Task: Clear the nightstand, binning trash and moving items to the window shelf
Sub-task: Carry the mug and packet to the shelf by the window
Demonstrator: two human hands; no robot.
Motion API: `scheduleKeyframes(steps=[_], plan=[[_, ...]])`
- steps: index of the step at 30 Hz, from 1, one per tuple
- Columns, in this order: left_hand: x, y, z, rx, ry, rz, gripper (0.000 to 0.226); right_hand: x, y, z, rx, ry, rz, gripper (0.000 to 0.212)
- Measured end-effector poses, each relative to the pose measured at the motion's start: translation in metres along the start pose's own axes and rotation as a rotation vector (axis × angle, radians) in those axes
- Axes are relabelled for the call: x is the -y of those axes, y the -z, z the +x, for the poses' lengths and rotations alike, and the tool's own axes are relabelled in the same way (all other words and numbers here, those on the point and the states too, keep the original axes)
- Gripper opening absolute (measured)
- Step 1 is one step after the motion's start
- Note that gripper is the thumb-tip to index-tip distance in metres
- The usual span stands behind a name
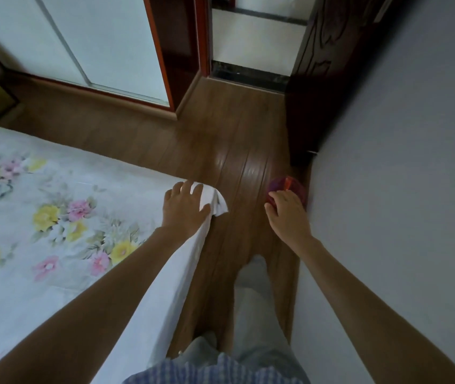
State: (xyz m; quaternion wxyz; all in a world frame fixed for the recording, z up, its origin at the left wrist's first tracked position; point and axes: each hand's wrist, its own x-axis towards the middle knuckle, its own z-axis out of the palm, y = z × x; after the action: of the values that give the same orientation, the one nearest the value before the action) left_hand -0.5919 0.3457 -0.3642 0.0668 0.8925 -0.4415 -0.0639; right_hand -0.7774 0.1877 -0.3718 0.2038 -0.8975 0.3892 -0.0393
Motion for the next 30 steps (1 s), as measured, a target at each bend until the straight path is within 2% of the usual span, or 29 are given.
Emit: scheduleKeyframes(steps=[7,13,21,30], plan=[[-0.031,0.009,0.142,-0.033,0.133,-0.088,0.042,-0.019,0.043,0.159,0.044,0.148,-0.005,0.042],[-0.027,0.022,0.222,-0.088,0.31,-0.142,0.043,-0.014,0.065,0.28,0.123,0.308,-0.057,0.043],[0.036,0.026,0.284,-0.129,0.544,-0.093,0.049,0.052,0.05,0.424,0.216,0.539,-0.069,0.043],[0.138,0.047,0.408,-0.201,0.764,-0.173,0.053,0.169,0.033,0.58,0.273,0.729,-0.078,0.043]])
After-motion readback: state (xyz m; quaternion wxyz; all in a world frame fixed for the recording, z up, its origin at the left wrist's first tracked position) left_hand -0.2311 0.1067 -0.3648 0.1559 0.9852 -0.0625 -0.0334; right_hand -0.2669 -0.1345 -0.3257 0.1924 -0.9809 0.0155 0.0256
